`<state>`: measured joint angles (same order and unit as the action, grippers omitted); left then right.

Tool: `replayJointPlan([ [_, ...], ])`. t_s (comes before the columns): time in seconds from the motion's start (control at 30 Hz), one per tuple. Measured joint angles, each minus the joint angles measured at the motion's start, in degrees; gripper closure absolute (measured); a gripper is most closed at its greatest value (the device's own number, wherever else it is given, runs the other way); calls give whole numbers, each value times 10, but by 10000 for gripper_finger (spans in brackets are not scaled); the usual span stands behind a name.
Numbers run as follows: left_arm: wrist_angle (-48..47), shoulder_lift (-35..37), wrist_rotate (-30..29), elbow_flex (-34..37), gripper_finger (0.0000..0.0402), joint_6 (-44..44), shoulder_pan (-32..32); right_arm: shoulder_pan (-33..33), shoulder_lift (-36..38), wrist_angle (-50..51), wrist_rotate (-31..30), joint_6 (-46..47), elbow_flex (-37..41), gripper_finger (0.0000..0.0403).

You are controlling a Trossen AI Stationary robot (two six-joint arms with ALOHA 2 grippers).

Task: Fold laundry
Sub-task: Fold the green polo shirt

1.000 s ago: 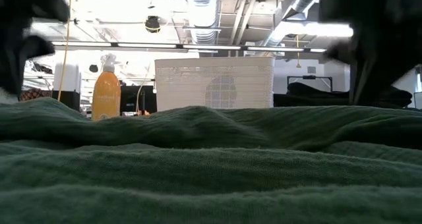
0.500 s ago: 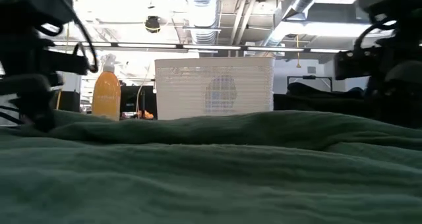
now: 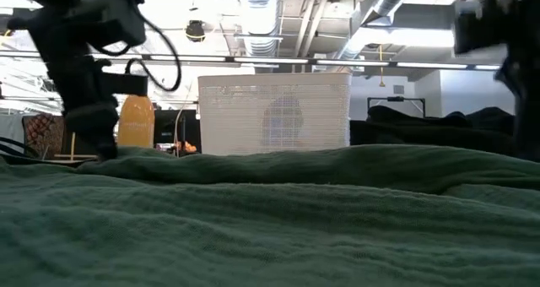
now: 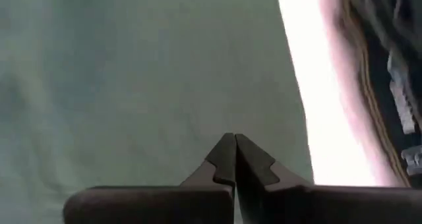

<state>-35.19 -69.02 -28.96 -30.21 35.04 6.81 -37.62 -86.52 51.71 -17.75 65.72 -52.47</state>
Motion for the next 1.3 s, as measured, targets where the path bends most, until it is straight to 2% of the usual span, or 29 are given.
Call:
replayJointPlan([
  [0.13, 44, 16, 2, 0, 401, -47, -27, -9, 0, -31, -30, -44, -42, 382],
  [0.33, 56, 27, 61, 1, 401, -75, -83, -16, -8, -196, -36, -133, -34, 379],
  [0.57, 65, 1, 75, 16, 401, -70, -130, -16, -109, -229, -49, -124, -25, 381],
  [0.77, 65, -31, 75, 16, 401, -76, -156, -28, -166, -262, -9, -114, -33, 378],
  [0.93, 80, -53, 39, 15, 401, -74, -179, -44, -140, -236, -11, -129, -43, 380],
  [1.07, 125, -33, 1, 13, 401, -83, -180, -47, -86, -239, -26, -152, -54, 374],
  [1.17, 159, -3, 13, -8, 401, -105, -177, -48, -60, -237, -25, -152, -53, 365],
  [1.3, 146, 43, 46, -39, 401, -140, -177, -59, -33, -256, -26, -153, -54, 355],
])
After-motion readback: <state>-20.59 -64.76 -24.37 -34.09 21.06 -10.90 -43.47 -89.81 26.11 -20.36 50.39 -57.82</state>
